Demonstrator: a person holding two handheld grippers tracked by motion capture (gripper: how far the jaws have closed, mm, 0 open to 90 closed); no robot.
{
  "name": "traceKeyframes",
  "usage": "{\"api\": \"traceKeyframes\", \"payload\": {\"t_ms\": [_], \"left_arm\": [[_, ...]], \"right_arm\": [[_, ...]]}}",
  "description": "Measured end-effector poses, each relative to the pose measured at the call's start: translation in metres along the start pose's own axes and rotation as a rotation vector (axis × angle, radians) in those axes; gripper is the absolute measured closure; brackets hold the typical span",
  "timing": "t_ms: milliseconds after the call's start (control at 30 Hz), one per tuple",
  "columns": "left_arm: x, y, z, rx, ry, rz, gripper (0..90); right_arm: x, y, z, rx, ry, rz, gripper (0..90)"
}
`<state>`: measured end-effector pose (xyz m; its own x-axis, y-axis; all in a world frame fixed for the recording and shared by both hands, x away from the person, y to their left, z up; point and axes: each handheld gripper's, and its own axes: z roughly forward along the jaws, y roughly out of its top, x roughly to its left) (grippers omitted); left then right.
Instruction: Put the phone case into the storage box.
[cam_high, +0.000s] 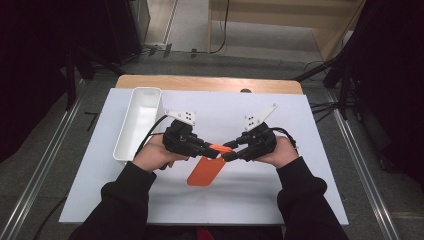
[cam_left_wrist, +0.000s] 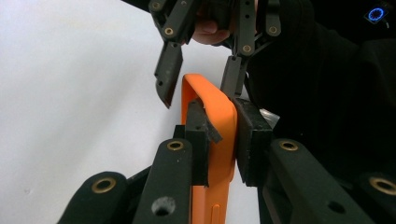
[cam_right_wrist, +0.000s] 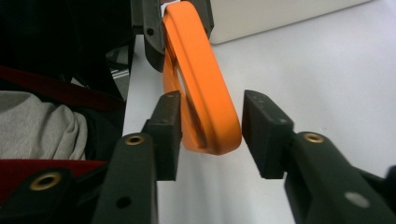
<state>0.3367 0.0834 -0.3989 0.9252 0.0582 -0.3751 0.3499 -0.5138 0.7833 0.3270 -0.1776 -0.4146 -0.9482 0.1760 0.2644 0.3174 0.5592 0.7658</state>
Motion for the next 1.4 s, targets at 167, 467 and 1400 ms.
{"api": "traceKeyframes", "payload": {"t_ms": [167,467,1400], "left_arm": [[0.0003,-0.0003,0.0003,0.001,0.006,0.000,76.6],[0.0022,-0.0002,-0.0020,-0.011,0.032,-0.001,75.0],[-0.0026,0.0060,-0.0084,-0.088,0.196,0.012,30.2]], "right_arm": [[-0.0011,-0.0010,0.0015,0.011,0.007,-0.003,68.2],[0.0003,0.0009,-0.0002,0.026,0.033,0.036,73.2],[-0.0027,0.0043,-0.0025,0.069,0.034,0.196,74.4]]}}
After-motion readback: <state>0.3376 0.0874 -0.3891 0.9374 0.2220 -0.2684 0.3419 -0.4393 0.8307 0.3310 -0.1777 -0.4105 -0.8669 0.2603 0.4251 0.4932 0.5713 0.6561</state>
